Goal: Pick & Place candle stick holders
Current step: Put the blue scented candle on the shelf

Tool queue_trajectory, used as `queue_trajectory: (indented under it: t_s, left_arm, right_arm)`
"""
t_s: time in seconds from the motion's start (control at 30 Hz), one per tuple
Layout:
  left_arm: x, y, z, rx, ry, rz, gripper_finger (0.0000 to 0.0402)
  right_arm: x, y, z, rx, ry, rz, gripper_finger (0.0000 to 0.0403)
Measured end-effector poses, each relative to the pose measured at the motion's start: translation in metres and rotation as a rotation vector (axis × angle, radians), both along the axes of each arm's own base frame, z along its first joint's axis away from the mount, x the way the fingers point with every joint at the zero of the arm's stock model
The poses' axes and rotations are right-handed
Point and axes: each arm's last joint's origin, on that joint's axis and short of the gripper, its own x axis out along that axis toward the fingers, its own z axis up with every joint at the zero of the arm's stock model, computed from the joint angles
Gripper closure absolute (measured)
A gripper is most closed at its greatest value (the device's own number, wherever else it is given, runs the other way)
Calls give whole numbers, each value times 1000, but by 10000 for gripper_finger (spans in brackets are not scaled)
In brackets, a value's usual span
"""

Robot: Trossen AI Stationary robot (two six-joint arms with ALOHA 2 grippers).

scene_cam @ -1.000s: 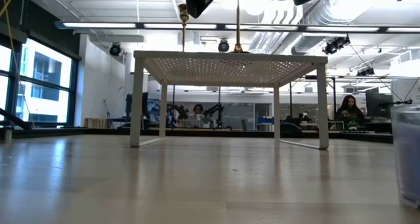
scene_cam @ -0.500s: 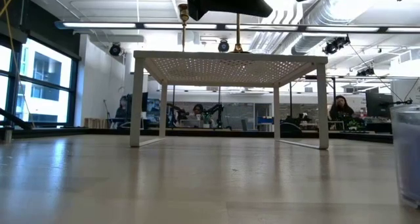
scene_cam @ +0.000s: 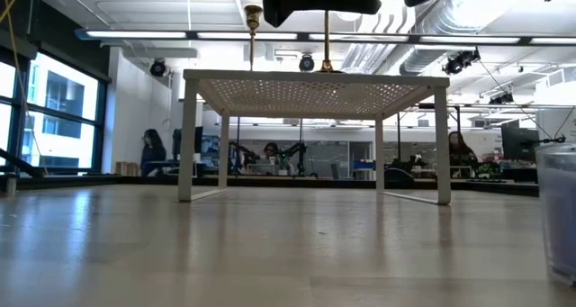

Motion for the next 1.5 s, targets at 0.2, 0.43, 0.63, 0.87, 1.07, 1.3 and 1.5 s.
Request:
queue_trajectory:
  t_s: [0.2, 0.43, 0.63, 0.87, 1.07, 1.3, 1.5]
  left_arm:
    - [0, 1, -1, 28, -9, 47, 124]
    - [0, 2, 0, 66, -23, 78, 124]
    - [1, 2, 0, 62, -33, 78, 125]
    - [2, 1, 2, 90, -60, 58, 147]
    - [2, 1, 1, 109, -62, 62, 178]
    - [2, 1, 1, 116, -63, 64, 178]
    - [2, 1, 1, 117, -61, 63, 178]
  right_arm:
    - [0, -1, 0, -1, -1, -11, 173]
    - [0, -1, 0, 2, 3, -8, 173]
    - [0, -1, 0, 7, 3, 4, 173]
    - [0, -1, 1, 13, -2, 10, 173]
    - [0, -1, 1, 13, 1, 18, 173]
    - [0, -1, 0, 12, 3, 20, 173]
    - [0, 1, 1, 30, -1, 17, 161]
